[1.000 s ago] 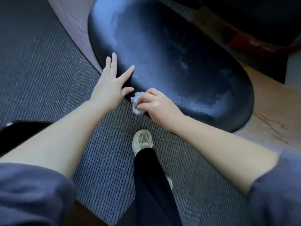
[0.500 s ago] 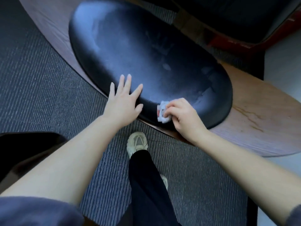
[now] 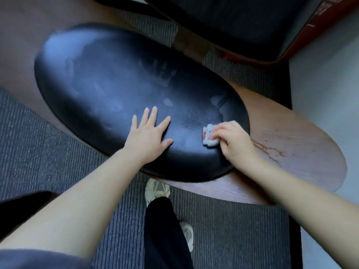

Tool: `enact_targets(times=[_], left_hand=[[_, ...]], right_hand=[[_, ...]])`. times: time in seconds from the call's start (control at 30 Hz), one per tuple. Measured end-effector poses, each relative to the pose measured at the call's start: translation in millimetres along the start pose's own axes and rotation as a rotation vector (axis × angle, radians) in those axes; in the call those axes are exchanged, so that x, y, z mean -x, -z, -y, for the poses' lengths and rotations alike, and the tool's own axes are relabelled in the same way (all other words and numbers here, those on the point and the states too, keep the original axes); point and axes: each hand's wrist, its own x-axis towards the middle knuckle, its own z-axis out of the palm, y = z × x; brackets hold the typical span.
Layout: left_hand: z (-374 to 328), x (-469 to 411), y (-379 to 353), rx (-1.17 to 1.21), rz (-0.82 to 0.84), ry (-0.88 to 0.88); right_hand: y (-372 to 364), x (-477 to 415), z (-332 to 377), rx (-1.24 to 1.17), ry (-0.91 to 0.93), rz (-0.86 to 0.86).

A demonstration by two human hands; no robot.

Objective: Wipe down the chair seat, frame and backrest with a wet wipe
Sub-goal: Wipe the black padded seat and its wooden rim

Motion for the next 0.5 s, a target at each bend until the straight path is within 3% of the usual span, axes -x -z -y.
enact_targets(times=[0.1, 0.13, 0.23, 0.3, 0.37, 0.43, 0.5], left_hand=[[1.2, -16.5, 10.8, -0.019, 0.032, -0.014], [1.6, -22.9, 14.7, -0.021, 0.042, -0.014], [7.4, -36.1, 25.3, -0.028, 0.051, -0.003], [19.4, -41.9, 31.9, -0.059, 0.059, 0.017], [38.1, -47.6, 39.5, -0.110, 0.075, 0.058], [55.3, -53.4, 45.5, -0.125, 0.110, 0.098], [62.6, -57.3, 47.6, -0.135, 0.145, 0.097]], right_hand=[[-2.7, -52.2, -13.7, -0.064, -0.366, -0.145], [-11.1, -58.8, -3.9, -0.052, -0.348, -0.131], [-33.8, -38.8, 15.7, -0.089, 0.006, 0.055], [-27.8, -39.0, 6.7, -0.095, 0.075, 0.106], [-28.8, -68.2, -8.5, -0.059, -0.102, -0.014], [-41.8, -106.7, -4.9, -0.072, -0.402, -0.128], [-62.4, -122.2, 24.7, -0.149, -0.465, -0.102]])
